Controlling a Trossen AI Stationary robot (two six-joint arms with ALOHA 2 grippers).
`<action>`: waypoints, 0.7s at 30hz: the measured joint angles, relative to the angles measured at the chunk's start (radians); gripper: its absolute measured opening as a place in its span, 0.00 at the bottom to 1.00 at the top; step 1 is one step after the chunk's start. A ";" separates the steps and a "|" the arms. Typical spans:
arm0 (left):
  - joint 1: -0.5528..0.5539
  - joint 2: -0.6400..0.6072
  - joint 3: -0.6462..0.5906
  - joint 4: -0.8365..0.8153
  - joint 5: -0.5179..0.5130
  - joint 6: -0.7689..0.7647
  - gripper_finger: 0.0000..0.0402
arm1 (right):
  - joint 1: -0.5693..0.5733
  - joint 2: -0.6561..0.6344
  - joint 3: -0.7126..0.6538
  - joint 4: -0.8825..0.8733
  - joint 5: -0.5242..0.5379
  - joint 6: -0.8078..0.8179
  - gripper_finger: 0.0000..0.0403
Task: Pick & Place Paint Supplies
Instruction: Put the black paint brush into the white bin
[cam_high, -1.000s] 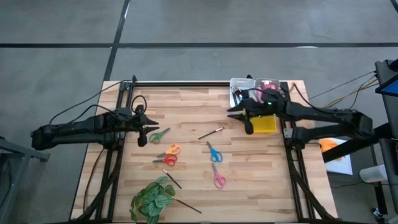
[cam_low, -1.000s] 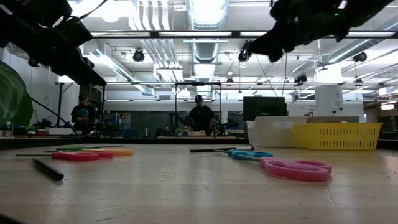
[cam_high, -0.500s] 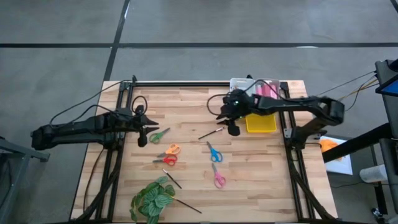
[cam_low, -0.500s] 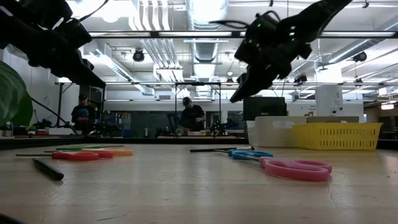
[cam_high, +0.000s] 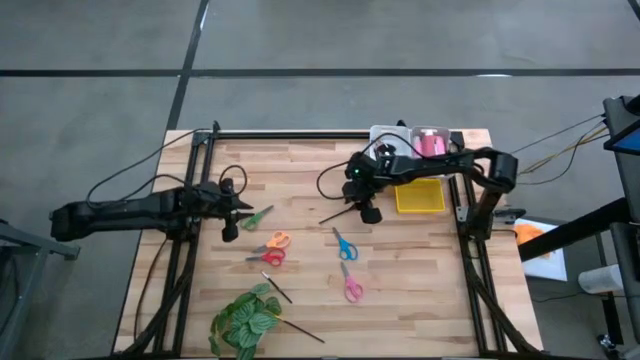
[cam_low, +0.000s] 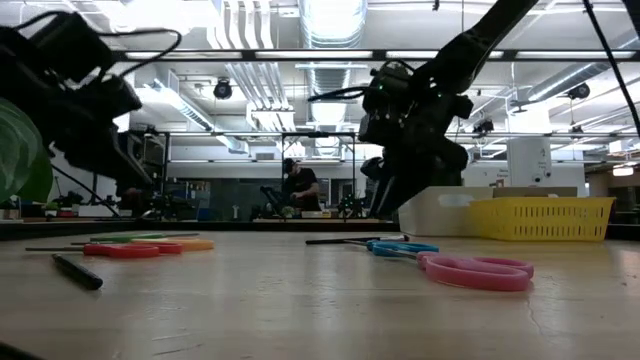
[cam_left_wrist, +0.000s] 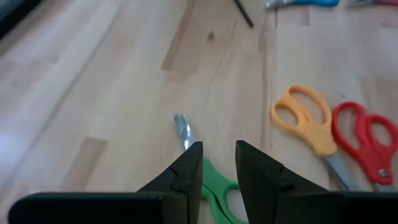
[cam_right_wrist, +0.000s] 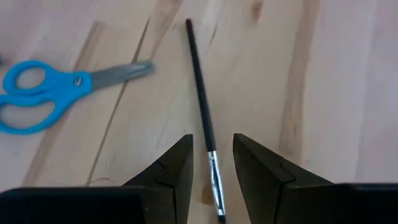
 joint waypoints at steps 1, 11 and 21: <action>0.000 0.000 -0.017 0.020 0.000 -0.003 0.24 | 0.001 0.007 0.001 0.000 0.000 -0.011 0.28; 0.000 0.000 -0.075 0.091 0.000 -0.002 0.24 | 0.007 0.049 -0.003 -0.003 0.074 -0.056 0.28; 0.000 0.000 -0.075 0.089 0.000 -0.002 0.24 | 0.018 0.081 -0.003 -0.001 0.121 -0.056 0.28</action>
